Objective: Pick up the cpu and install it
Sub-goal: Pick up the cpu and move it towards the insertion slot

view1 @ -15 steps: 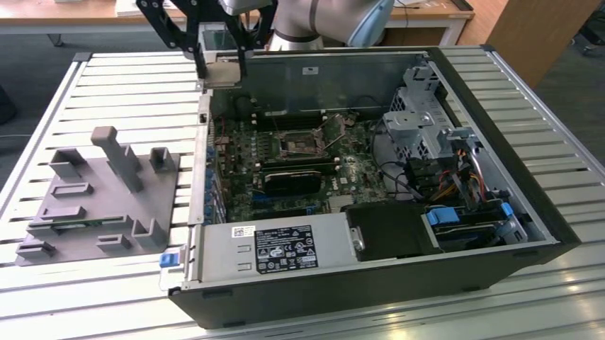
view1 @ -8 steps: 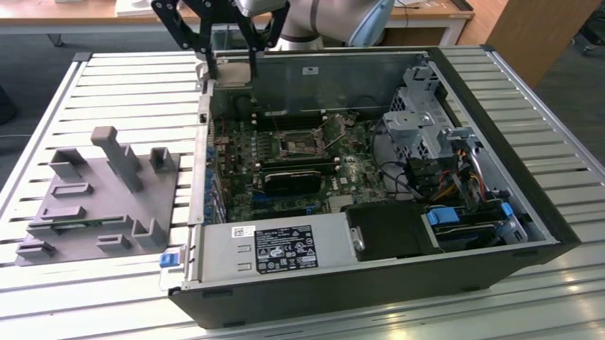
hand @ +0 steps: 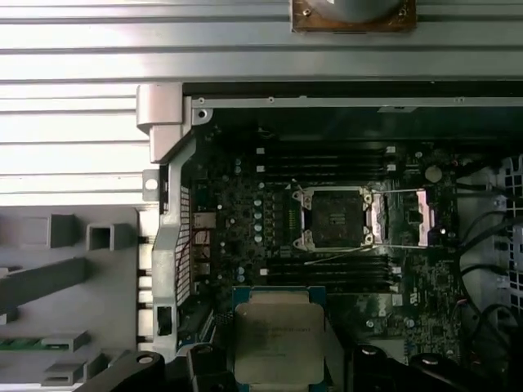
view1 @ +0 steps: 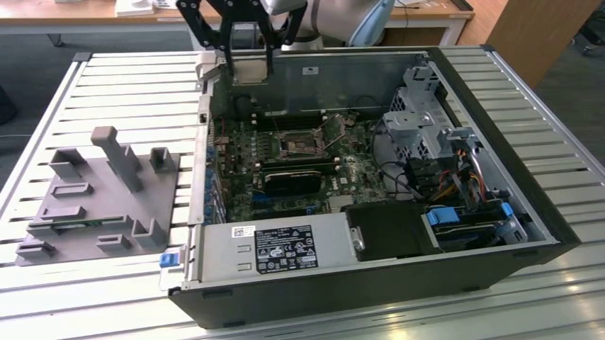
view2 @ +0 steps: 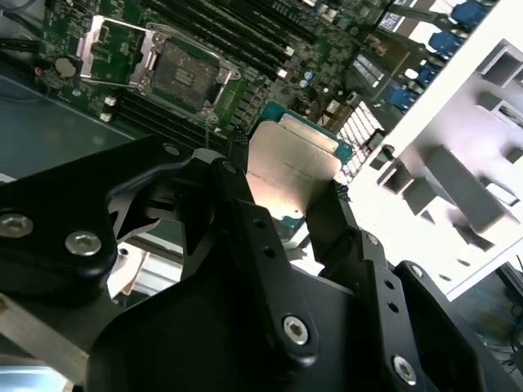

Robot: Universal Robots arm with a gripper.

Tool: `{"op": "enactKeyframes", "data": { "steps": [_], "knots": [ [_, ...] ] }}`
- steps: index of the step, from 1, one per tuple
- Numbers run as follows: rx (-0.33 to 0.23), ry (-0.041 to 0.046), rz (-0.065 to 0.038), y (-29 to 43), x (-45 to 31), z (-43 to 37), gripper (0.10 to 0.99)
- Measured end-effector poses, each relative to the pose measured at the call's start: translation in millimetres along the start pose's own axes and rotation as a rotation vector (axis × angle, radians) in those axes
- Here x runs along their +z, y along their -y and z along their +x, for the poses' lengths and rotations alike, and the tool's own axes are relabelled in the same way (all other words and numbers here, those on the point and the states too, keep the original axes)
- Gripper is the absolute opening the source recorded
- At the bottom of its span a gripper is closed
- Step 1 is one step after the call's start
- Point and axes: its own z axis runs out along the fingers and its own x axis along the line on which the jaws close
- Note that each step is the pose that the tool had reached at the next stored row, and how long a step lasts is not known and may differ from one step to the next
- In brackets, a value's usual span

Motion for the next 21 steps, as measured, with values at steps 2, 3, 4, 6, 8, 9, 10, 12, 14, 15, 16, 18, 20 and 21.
{"op": "enactKeyframes", "data": {
  "steps": [2, 3, 4, 6, 8, 9, 10, 12, 14, 15, 16, 18, 20, 21],
  "knots": [
    [0.0, -0.0001, 0.0, -3.9, 3.1, -8.4, 0.533],
    [0.0, 0.0, 0.0, -5.5, 4.8, -12.8, 0.533],
    [0.0, 0.0, 0.0, -7.2, 6.4, -17.3, 0.533],
    [0.0, 0.0, 0.0, -11.8, 9.4, -25.2, 0.533],
    [0.0, -0.0001, 0.0, -17.5, 11.4, -30.5, 0.533],
    [0.0, 0.0, 0.0, -20.3, 12.3, -33.0, 0.533],
    [0.0, 0.0001, 0.0, -23.0, 13.2, -35.5, 0.533],
    [0.0, 0.0, 0.0, -28.0, 15.1, -41.1, 0.533],
    [0.0, 0.0001, 0.0, -32.1, 17.0, -48.2, 0.533],
    [0.0, 0.0001, 0.0, -33.7, 17.8, -51.9, 0.533],
    [0.0, 0.0, 0.0, -35.3, 18.4, -55.5, 0.533],
    [0.0, 0.0001, 0.0, -37.6, 19.5, -63.1, 0.533],
    [0.0, 0.0, 0.0, -38.4, 20.2, -71.0, 0.533],
    [0.0, 0.0001, 0.0, -38.8, 20.4, -74.4, 0.533]
  ]
}}
